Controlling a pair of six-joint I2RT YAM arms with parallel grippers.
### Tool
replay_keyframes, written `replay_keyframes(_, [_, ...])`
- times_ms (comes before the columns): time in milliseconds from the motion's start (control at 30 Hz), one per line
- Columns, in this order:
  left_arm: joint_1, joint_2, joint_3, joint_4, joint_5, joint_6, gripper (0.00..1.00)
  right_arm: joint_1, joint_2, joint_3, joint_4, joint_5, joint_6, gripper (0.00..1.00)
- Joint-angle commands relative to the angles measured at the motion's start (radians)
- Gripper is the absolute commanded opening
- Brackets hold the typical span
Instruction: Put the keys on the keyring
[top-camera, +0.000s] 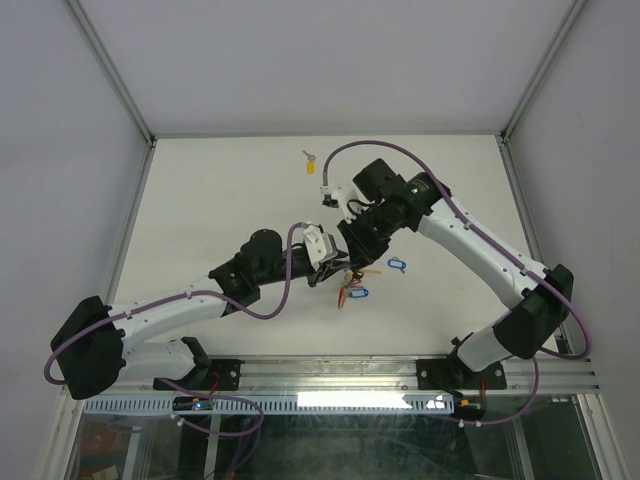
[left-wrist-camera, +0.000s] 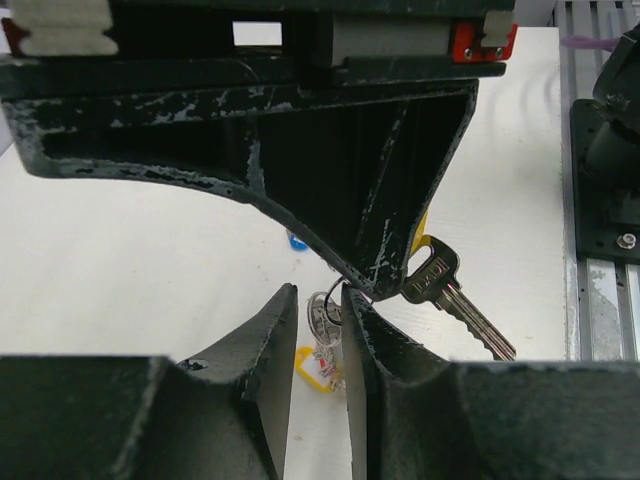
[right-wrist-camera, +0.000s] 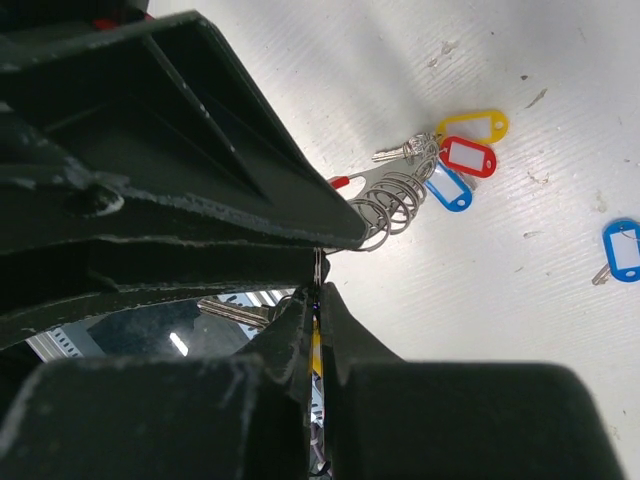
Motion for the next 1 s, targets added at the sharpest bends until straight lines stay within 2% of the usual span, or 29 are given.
replay_keyframes(0, [-0.012,0.013,0.05,0.019,0.025,0.021,0.21,0.01,-0.052,0.03,0.05,-0.055,-0.009,0.0])
replay_keyframes(333, [-0.018,0.013,0.053,0.015,0.104,0.057,0.17,0.011,-0.064,0.014,0.061,-0.049,-0.024,0.0])
replay_keyframes(600, [-0.022,-0.012,0.028,0.018,0.244,0.101,0.21,0.011,-0.113,-0.014,0.069,-0.035,-0.088,0.0])
replay_keyframes(767, [-0.022,-0.003,0.036,0.018,0.269,0.099,0.17,0.011,-0.139,-0.032,0.079,-0.048,-0.122,0.0])
replay_keyframes(967, [-0.022,0.006,0.05,0.011,0.282,0.097,0.08,0.028,-0.158,-0.051,0.084,-0.039,-0.147,0.0])
